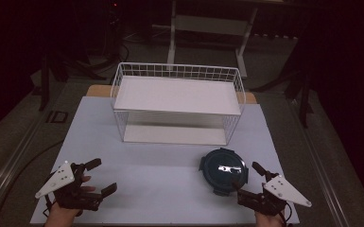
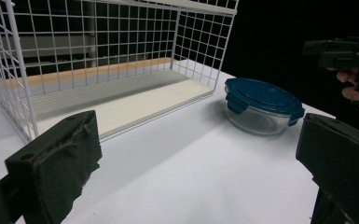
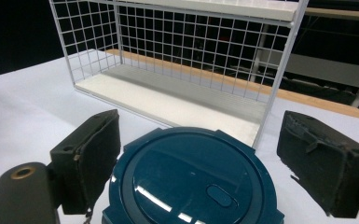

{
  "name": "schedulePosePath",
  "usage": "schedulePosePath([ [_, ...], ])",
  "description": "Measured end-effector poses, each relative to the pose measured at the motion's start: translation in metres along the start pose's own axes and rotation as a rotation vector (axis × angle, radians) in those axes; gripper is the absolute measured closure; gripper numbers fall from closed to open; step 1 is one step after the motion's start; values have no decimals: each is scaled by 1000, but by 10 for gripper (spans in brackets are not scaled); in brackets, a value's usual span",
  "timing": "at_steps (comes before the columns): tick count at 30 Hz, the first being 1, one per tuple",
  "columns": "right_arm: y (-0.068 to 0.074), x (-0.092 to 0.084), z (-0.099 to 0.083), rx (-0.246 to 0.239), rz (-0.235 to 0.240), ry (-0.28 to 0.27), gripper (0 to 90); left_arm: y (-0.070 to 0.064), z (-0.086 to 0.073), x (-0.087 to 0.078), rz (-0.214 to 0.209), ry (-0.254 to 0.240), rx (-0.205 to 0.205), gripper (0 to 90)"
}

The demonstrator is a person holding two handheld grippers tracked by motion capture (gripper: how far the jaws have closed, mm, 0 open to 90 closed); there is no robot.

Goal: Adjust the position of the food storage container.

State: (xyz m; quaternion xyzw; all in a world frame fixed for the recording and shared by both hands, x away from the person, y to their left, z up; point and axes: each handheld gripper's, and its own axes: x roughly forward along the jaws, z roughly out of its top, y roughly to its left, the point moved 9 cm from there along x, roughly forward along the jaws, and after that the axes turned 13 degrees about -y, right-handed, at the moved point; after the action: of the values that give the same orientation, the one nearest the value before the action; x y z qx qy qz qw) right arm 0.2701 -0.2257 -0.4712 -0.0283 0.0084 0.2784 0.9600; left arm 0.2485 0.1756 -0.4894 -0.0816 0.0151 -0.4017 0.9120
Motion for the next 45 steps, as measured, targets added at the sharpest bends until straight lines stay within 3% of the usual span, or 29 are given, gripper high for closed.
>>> schedulePosePath([
  [9,3,-4,15,-8,-1,-14,131,-2,2,0,0,-3,9,0],
  [13,-1,1,16,15,30,52,131,-4,3,0,-10,-7,16,0],
  [15,-3,2,17,41,50,63,131,-3,2,0,-10,-3,18,0],
  [18,-11,4,20,59,25,82,131,-3,2,0,-9,-2,13,0],
  [19,-12,4,21,68,48,85,131,-3,2,0,-9,-3,13,0],
  [25,-24,6,13,60,54,150,158,-3,2,1,-7,-2,13,0],
  [27,-28,5,7,69,53,170,220,-3,2,1,-8,-3,12,0],
  [29,-30,5,4,73,54,179,220,-3,2,1,-8,-3,12,0],
  [30,-36,3,-4,54,39,202,352,-3,1,2,-8,0,12,0],
  [32,-42,1,-11,29,5,220,414,-3,0,2,-9,3,8,0],
  [35,-49,-3,-20,30,-14,244,510,-3,0,3,-11,7,9,0],
  [45,-62,-13,-54,38,-52,336,737,-4,-2,4,-15,16,8,0],
])
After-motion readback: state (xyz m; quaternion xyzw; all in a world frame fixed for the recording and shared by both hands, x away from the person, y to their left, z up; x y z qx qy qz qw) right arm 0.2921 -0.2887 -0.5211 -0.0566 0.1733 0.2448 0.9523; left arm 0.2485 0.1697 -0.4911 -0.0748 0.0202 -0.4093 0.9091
